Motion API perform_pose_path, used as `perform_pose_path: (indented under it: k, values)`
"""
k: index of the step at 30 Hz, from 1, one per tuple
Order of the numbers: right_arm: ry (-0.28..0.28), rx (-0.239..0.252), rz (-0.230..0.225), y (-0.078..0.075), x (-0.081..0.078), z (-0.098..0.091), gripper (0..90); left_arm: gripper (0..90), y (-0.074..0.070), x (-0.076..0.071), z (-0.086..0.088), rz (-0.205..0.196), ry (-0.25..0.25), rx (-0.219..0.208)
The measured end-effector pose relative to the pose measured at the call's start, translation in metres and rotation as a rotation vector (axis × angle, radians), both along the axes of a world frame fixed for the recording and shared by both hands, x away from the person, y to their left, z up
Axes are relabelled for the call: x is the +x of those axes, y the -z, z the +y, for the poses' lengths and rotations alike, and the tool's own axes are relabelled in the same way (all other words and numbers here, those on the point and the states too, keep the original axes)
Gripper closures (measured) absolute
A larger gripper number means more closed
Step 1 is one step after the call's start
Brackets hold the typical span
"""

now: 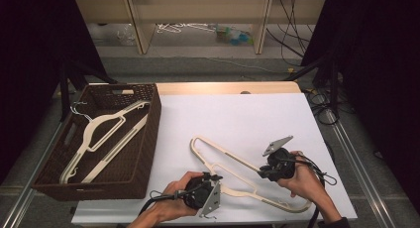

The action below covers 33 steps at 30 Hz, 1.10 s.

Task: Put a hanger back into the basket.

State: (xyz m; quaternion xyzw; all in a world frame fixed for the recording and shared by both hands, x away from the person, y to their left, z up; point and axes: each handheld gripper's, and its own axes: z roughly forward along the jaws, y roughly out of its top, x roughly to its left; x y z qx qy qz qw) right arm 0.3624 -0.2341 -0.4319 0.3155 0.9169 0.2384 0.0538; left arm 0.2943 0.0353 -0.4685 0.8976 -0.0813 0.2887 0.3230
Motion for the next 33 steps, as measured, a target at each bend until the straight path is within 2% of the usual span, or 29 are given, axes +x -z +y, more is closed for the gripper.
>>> perform_pose_path:
  k: [1,2,8,10,11,12,14,15,17,18,19,20,21,22,24,27,28,29,30,31,32,33]
  values:
    - [-0.002,-0.001,0.004,0.0,0.0,0.0,79.0,60.7,-0.003,0.001,-0.001,-0.017,0.042,-0.007]
    - [-0.012,-0.003,0.005,0.001,0.0,0.0,78.9,63.2,-0.005,0.001,-0.001,-0.024,0.055,0.004]
    - [-0.032,0.003,0.02,0.004,0.0,0.0,78.9,70.1,-0.013,-0.009,-0.002,-0.017,0.071,0.028]
    - [-0.039,0.001,0.031,0.003,-0.001,-0.001,78.8,71.8,-0.018,-0.011,-0.003,-0.035,0.087,0.045]
    - [-0.048,0.004,0.024,0.003,-0.001,-0.001,78.7,72.4,-0.021,-0.012,-0.003,-0.028,0.088,0.047]
    - [-0.052,0.006,0.024,0.003,-0.001,-0.001,78.7,72.9,-0.024,-0.012,-0.003,-0.032,0.091,0.045]
    - [-0.056,0.013,0.034,0.002,-0.002,-0.001,78.4,73.8,-0.03,-0.013,-0.003,-0.012,0.097,0.028]
    - [-0.061,0.024,0.03,0.002,-0.002,-0.002,78.0,74.7,-0.033,-0.014,-0.003,-0.026,0.102,0.027]
    - [-0.059,0.028,0.039,0.0,-0.003,-0.002,77.1,77.0,-0.039,-0.016,-0.004,-0.03,0.099,0.011]
    - [-0.059,0.039,0.038,-0.001,-0.004,-0.002,76.3,78.8,-0.042,-0.017,-0.004,-0.017,0.097,0.001]
    - [-0.058,0.039,0.034,-0.003,-0.004,-0.003,74.5,79.7,-0.046,-0.016,-0.004,0.003,0.102,0.013]
    - [-0.055,0.042,0.027,-0.006,-0.005,-0.003,73.2,79.7,-0.047,-0.017,-0.004,0.006,0.11,0.023]
    - [-0.049,0.048,0.021,-0.009,-0.006,-0.004,72.9,80.4,-0.049,-0.018,-0.003,-0.001,0.102,0.015]
    - [-0.048,0.055,0.014,-0.012,-0.006,-0.006,71.7,81.3,-0.05,-0.017,-0.002,0.02,0.097,-0.008]
    - [-0.033,0.066,-0.01,-0.018,-0.007,-0.01,67.1,81.4,-0.055,-0.015,0.0,0.033,0.08,-0.03]
    - [0.002,0.097,-0.064,-0.028,-0.01,-0.014,60.3,81.7,-0.062,-0.014,0.003,0.037,0.06,-0.031]
    - [0.036,0.109,-0.077,-0.032,-0.012,-0.014,57.7,82.0,-0.065,-0.013,0.004,0.043,0.055,-0.038]
    - [0.038,0.119,-0.106,-0.035,-0.012,-0.016,54.0,82.1,-0.067,-0.012,0.005,0.054,0.041,-0.059]
    - [0.055,0.125,-0.119,-0.039,-0.013,-0.017,50.2,82.2,-0.07,-0.011,0.007,0.056,0.032,-0.056]
    - [0.077,0.142,-0.137,-0.043,-0.013,-0.019,47.2,82.0,-0.071,-0.01,0.008,0.069,0.017,-0.077]
    - [0.09,0.161,-0.168,-0.046,-0.013,-0.02,44.7,82.0,-0.074,-0.008,0.01,0.074,0.004,-0.075]
    - [0.106,0.177,-0.179,-0.05,-0.013,-0.022,42.2,82.0,-0.077,-0.007,0.012,0.094,-0.012,-0.09]
